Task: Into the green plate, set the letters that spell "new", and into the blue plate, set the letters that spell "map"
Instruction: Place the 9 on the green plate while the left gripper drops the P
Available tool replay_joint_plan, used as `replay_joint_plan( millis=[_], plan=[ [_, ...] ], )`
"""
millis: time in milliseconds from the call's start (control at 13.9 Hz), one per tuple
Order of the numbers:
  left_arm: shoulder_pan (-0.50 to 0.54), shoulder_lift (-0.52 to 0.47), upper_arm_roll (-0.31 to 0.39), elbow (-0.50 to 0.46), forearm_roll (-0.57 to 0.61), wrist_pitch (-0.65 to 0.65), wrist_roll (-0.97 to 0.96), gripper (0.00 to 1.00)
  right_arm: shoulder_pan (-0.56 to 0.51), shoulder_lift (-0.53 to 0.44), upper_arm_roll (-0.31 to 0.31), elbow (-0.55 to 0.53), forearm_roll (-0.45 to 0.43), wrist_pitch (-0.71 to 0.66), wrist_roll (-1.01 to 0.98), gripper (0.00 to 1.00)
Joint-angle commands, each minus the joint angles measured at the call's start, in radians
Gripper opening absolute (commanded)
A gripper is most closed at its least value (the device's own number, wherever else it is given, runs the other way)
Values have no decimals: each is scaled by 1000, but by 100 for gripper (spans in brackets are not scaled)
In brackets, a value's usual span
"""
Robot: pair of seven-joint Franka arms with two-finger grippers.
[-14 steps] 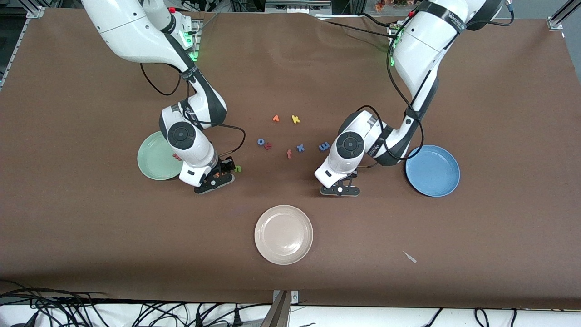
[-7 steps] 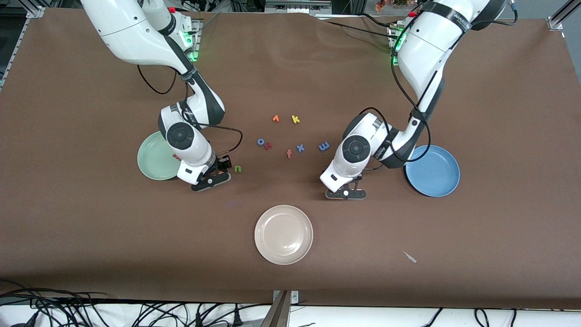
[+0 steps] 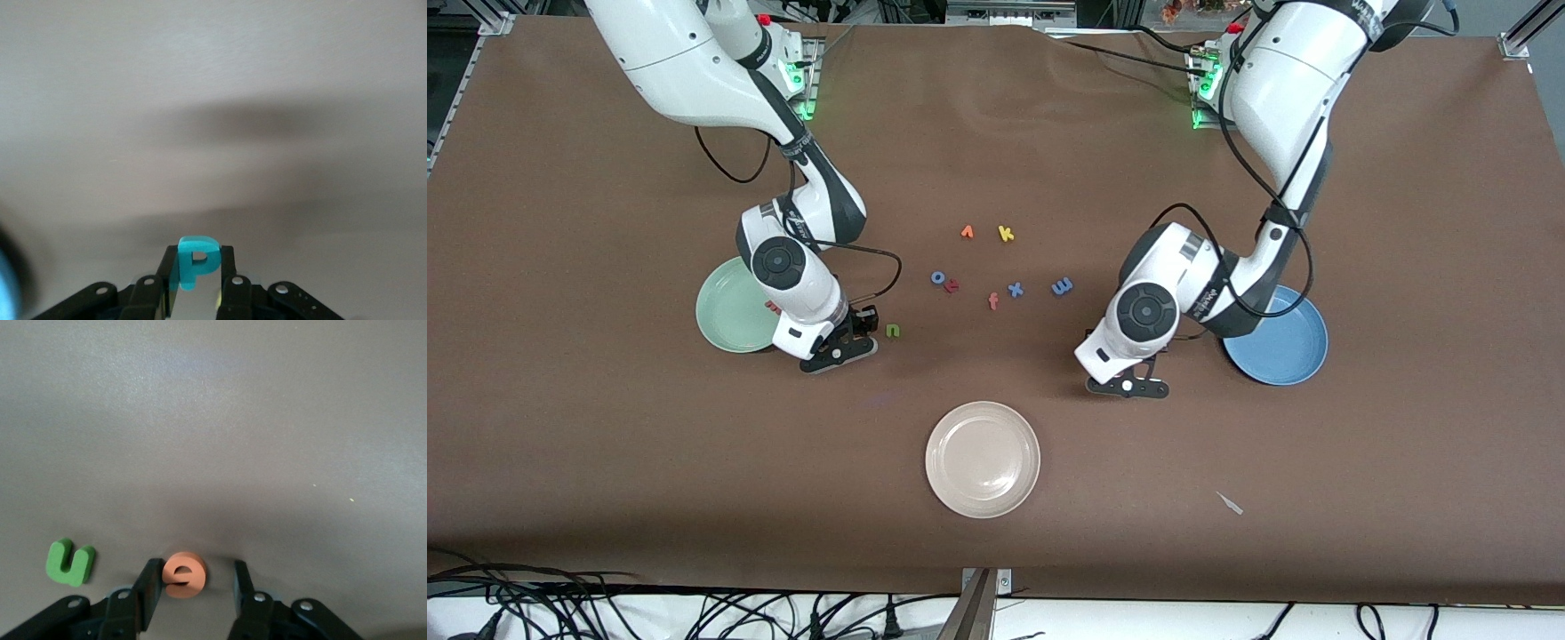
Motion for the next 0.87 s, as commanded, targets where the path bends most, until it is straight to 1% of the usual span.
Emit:
replay_joint_plan(
  millis=[0,216,288,361,505,577,649,793],
  plan=[
    [66,-49,-11,-14,25,-96,148,9,3,-4,2,-16,0,17,11,40],
    [135,-60,-9,-32,39,-125,261,9,3,-7,2,-13,0,16,4,24],
    [159,-62,-9,-40,39,-124,296,9,2,-18,2,-10,0,11,-7,24],
    [187,-63,-9,-43,40,-123,336,9,-3,-36,-4,-3,-2,-24,-19,24],
    [239,-82,-9,-63,40,-120,417,9,-6,-73,-50,60,7,-195,-137,24],
    [259,-101,-8,-92,42,-110,451,9,-8,-96,-76,85,13,-278,-187,24],
    [276,-124,-8,-131,54,-81,468,10,-15,-116,-101,89,17,-331,-243,24],
    [325,-183,-11,-245,100,23,471,10,-28,-140,-135,64,24,-348,-330,24]
  ],
)
